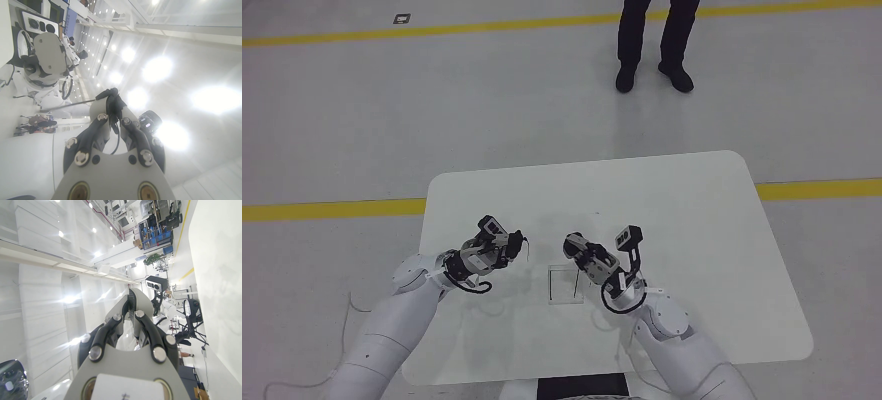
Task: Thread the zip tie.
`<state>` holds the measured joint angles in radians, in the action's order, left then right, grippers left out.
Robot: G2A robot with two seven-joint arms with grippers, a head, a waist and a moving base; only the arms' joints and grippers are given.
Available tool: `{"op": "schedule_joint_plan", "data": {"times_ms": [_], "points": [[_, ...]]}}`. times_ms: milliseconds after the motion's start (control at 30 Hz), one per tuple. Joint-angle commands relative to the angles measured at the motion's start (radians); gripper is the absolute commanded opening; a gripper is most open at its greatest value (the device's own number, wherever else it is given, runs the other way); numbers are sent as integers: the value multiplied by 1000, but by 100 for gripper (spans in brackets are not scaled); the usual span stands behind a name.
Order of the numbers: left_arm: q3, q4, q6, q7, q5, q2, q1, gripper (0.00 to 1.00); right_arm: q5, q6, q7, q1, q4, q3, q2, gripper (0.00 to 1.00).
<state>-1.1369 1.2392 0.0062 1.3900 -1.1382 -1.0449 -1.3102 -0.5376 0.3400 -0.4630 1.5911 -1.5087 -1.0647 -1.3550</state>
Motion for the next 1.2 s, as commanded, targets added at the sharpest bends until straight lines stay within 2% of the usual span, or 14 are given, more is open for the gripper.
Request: {"op": "schedule_joint_plan", "data": {"times_ms": [0, 200, 767, 933, 1100, 1167], "points": [[0, 0, 0, 0, 0, 0, 0, 0, 4, 0, 8, 10, -11, -14, 2, 100], [0, 0, 0, 0, 0, 0, 0, 0, 36, 0, 10, 66, -102, -74, 9, 100], [0, 0, 0, 0, 0, 0, 0, 0, 43, 0, 16, 64, -109, -75, 9, 100], [0, 0, 0, 0, 0, 0, 0, 0, 116, 0, 29, 90, -191, -107, 13, 100], [0, 0, 0, 0, 0, 0, 0, 0, 255, 0, 78, 152, -331, -175, 13, 100], [0, 0, 0, 0, 0, 0, 0, 0, 263, 0, 84, 155, -341, -179, 13, 100]]}}
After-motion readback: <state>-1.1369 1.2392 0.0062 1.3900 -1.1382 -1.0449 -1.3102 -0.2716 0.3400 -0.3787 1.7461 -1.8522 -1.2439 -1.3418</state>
